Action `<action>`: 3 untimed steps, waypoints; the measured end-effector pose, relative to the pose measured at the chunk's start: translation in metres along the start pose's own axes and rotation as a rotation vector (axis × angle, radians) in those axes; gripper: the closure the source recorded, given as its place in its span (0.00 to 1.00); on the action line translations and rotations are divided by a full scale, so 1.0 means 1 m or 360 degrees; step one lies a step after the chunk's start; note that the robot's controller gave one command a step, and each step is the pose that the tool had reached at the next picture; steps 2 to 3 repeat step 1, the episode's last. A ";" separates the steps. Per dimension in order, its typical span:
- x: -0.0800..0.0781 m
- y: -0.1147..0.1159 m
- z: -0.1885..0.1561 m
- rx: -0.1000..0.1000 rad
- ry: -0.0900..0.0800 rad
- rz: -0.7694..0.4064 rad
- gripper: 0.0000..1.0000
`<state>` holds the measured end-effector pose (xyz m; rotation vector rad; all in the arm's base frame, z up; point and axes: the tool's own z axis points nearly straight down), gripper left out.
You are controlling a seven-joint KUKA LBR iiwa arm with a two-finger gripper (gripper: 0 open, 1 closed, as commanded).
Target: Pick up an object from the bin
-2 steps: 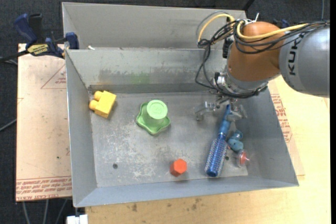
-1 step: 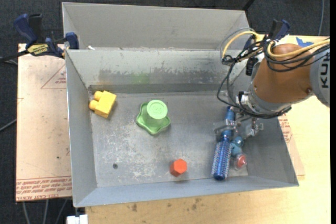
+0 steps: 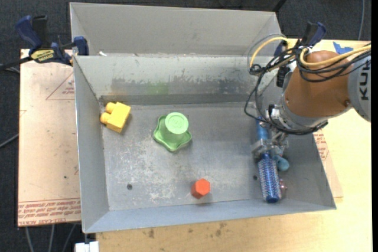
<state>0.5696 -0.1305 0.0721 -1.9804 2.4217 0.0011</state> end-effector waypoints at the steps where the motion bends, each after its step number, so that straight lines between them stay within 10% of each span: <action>1: -0.043 0.018 -0.162 0.0001 0.0012 0.0006 1.00; 3: -0.043 0.018 -0.162 0.0001 0.0012 0.0006 1.00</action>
Offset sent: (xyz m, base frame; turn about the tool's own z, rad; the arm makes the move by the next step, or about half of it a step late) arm -0.0118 0.0422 0.1580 0.0052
